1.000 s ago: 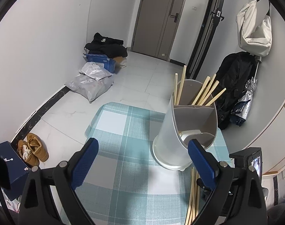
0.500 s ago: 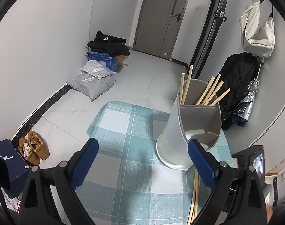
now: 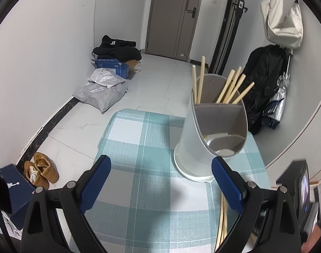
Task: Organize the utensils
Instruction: 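Grasp another chopstick with the left gripper while the right gripper holds its chopstick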
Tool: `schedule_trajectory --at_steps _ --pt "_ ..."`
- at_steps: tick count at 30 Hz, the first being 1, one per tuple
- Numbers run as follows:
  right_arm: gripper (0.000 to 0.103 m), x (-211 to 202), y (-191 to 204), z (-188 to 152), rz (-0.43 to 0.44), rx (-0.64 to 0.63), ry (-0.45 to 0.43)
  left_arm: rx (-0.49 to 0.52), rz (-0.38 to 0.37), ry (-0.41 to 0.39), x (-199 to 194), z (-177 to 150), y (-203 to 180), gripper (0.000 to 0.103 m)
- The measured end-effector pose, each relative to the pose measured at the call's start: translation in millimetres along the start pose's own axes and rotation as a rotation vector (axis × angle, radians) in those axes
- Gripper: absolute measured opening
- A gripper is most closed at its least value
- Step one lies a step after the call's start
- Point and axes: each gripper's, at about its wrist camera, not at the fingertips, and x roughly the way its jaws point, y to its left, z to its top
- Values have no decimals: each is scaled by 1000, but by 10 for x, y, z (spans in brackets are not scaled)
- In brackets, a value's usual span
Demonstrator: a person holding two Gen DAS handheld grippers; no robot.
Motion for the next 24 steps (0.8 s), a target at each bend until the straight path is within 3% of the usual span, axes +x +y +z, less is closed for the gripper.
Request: schedule_trajectory --at_steps 5,7,10,15,20,24 --pt "14 52 21 166 -4 8 -42 38 20 -1 -60 -80 -45 94" --pt "5 6 -25 178 -1 12 -55 79 23 10 -50 -149 -102 94" --pt "5 -17 -144 186 64 72 -91 177 -12 88 41 -284 -248 94" --pt "5 -149 -457 138 174 253 -171 299 -125 306 293 -616 -574 94" --pt "5 -389 -918 71 321 485 -296 378 -107 365 404 -811 -770 94" --pt "5 -482 -1175 11 337 551 -357 411 -71 401 505 -877 -780 94"
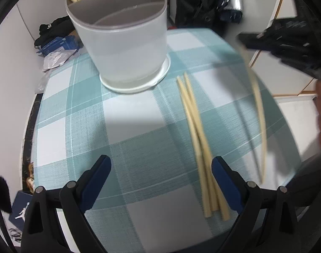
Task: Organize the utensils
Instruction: 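Grasp another chopstick with the left gripper while the right gripper holds its chopstick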
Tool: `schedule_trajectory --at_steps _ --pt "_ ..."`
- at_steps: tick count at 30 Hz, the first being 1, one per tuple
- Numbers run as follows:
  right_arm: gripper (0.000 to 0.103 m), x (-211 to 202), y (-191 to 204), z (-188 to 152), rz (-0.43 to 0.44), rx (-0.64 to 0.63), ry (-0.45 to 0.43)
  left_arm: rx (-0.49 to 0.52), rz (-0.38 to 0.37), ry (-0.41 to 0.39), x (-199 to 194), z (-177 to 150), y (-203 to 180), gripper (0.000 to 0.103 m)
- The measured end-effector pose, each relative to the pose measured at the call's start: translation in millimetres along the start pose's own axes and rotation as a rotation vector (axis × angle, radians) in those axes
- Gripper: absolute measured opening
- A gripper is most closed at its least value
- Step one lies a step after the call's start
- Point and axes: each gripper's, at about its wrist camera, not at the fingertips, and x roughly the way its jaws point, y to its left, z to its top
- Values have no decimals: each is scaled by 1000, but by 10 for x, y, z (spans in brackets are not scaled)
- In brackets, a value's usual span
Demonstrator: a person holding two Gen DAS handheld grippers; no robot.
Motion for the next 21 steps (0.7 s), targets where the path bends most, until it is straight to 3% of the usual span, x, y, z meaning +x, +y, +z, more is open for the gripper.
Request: schedule_trajectory --at_steps 4,9,17,21 --pt "5 -240 -186 -17 83 116 -49 -34 -14 43 72 -12 85 94" --pt "5 -420 -313 34 82 145 -100 -59 -29 78 162 20 116 94" --pt "5 -510 -387 12 81 165 -108 -75 -27 96 251 123 184 94" --pt "5 -506 -383 12 70 149 -112 -8 -10 78 275 235 109 93"
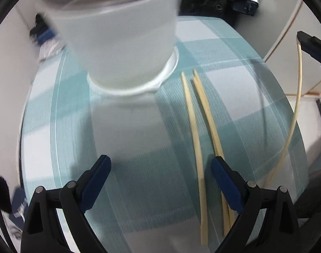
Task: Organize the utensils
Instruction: 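Grasp another chopstick with the left gripper while the right gripper holds its chopstick, then lift both held chopsticks and carry them above the white holder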
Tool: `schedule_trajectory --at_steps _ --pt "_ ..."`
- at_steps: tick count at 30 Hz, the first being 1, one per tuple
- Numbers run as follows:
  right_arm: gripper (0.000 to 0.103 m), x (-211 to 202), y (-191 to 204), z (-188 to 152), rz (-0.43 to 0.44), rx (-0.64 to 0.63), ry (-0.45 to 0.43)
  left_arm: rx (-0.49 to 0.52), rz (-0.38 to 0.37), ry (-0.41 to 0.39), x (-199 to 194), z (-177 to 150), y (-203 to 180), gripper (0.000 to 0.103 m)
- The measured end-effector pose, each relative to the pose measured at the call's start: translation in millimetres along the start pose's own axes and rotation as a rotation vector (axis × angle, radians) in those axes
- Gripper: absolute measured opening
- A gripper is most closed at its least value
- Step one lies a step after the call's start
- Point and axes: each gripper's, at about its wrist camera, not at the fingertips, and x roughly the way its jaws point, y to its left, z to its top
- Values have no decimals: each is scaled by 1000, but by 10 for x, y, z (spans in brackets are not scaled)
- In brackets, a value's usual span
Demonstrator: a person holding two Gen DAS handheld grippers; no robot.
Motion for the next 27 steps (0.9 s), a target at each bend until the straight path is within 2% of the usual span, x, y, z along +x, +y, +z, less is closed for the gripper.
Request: schedule_trajectory --at_steps 4,7,9,10,11,16,20,22,23,27 --pt "5 32 -8 -8 -11 -11 6 37 -26 -5 48 168 -81 82" --pt "5 24 -40 -2 -5 2 11 27 -40 -16 85 324 -118 70" --pt "5 5 -49 4 -4 5 8 31 -66 -9 94 405 -163 53" --pt "5 -5 -48 7 -3 6 5 32 -66 -3 98 428 -179 50" --pt "5 -13 -49 9 -3 6 5 35 -75 -3 102 459 -207 42" --pt "5 -32 -37 22 -4 6 -2 19 -76 -13 124 595 -225 32" --pt "5 -44 -21 28 2 6 -6 30 -75 -40 91 595 -379 13" --pt "5 -46 -11 23 3 2 -6 36 -76 -43 74 614 -394 10" --pt "5 -46 -9 17 3 1 -4 20 -105 -37 67 615 -368 7" --pt "5 -53 -6 6 2 0 -4 7 -137 -39 32 560 -345 6"
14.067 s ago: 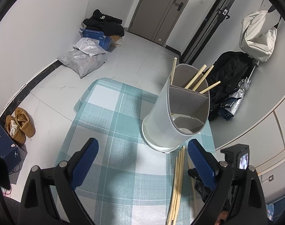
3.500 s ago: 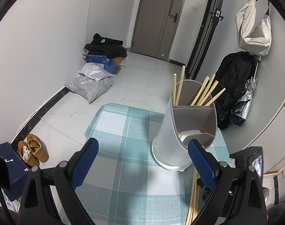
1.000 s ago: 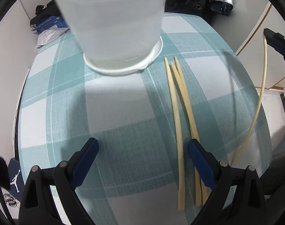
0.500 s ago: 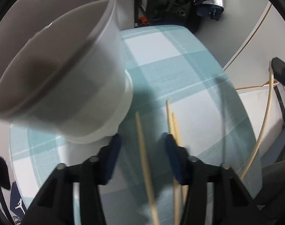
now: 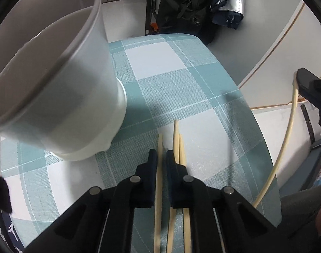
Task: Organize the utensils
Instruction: 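Lift both held chopsticks and carry them above the white holder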
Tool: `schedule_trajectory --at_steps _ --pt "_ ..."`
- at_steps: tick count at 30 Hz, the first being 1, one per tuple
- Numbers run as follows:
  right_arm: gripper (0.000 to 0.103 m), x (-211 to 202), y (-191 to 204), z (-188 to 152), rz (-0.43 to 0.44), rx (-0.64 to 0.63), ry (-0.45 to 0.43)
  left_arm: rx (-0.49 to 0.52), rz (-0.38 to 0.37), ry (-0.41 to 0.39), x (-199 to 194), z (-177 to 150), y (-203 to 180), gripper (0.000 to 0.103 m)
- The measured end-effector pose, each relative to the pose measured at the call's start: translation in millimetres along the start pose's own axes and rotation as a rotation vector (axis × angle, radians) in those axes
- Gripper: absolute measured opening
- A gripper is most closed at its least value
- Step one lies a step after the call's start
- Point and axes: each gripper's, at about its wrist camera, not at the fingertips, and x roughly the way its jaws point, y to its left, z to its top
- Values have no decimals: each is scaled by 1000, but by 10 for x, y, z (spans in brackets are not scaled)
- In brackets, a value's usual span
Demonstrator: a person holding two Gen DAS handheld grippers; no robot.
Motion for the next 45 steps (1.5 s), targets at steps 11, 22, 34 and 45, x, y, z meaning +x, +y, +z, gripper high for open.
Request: schedule_trajectory --at_steps 11,22,34,45 --pt "5 -46 -7 18 -8 5 -21 11 20 10 122 196 -115 6" --pt "5 -171 263 -52 -31 -124 -110 -172 -29 -188 -563 90 216 1" --pt "5 -253 955 -481 -63 -451 -230 -177 -31 -424 -1355 -302 198 1" --pt "5 -310 1390 -848 -43 -618 -280 -171 -29 -428 -1470 -472 276 0"
